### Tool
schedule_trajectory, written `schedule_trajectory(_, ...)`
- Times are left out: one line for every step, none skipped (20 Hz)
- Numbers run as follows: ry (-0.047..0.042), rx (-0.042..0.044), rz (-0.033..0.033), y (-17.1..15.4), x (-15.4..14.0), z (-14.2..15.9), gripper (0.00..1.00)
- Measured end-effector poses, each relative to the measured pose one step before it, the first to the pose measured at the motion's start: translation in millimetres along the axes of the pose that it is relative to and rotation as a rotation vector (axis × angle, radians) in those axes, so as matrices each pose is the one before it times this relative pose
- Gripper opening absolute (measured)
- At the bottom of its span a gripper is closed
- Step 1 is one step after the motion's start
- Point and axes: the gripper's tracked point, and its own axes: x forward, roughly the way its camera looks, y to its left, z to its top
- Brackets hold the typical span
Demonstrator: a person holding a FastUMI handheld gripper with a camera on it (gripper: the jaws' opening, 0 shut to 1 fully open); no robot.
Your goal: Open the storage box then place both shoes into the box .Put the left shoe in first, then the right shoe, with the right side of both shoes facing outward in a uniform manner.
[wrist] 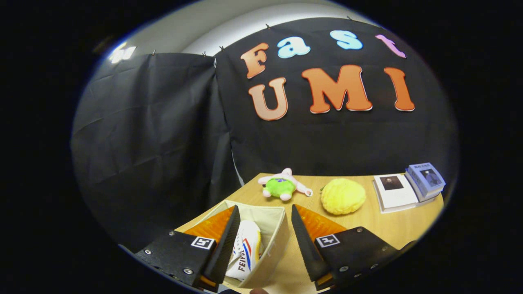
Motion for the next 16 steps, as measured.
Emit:
schedule_trajectory(-0.03377,-0.01908,-0.01939,-9.80,-10.84,8.37,0.80)
schedule_trajectory(-0.03562,-0.01648,-0.02775,-11.73,-10.44,8.18,0.82)
schedule_trajectory(-0.03279,-0.01959,-0.02101,-10.39,-10.97,6.82,0.84)
schedule_trajectory(-0.02884,-0.01955,-0.02810,-11.42,-11.45,6.26,0.85)
schedule_trajectory(-0.03038,-0.02236,-0.01607,-10.71,-10.89,5.46,0.88)
schedule_trajectory(-0.03544,-0.02335,-0.00817,-9.14,-11.31,4.42,0.90)
schedule_trajectory(-0.03643,-0.02502,-0.01595,-10.60,-11.79,1.63,0.92)
schedule_trajectory(-0.02371,-0.01220,-0.03999,-14.23,-12.25,-2.44,0.93)
schedule_trajectory(-0.01316,-0.00510,-0.03492,-13.80,-14.31,-3.21,0.94)
schedule_trajectory(-0.01579,0.00713,-0.02371,-9.90,-12.39,1.61,0.95)
schedule_trajectory(-0.02218,0.00568,-0.01606,-7.92,-10.14,6.16,0.95)
schedule_trajectory(-0.02619,-0.00109,-0.02315,-10.29,-10.22,8.86,0.95)
schedule_trajectory(-0.02036,-0.00817,-0.02722,-12.80,-8.83,8.69,0.95)
schedule_trajectory(-0.02079,-0.00939,-0.02976,-11.45,-8.26,6.99,0.96)
schedule_trajectory(-0.01752,-0.00670,-0.02724,-8.58,-6.36,7.12,0.96)
schedule_trajectory(-0.01260,-0.00632,-0.01666,-6.25,-7.50,4.19,0.95)
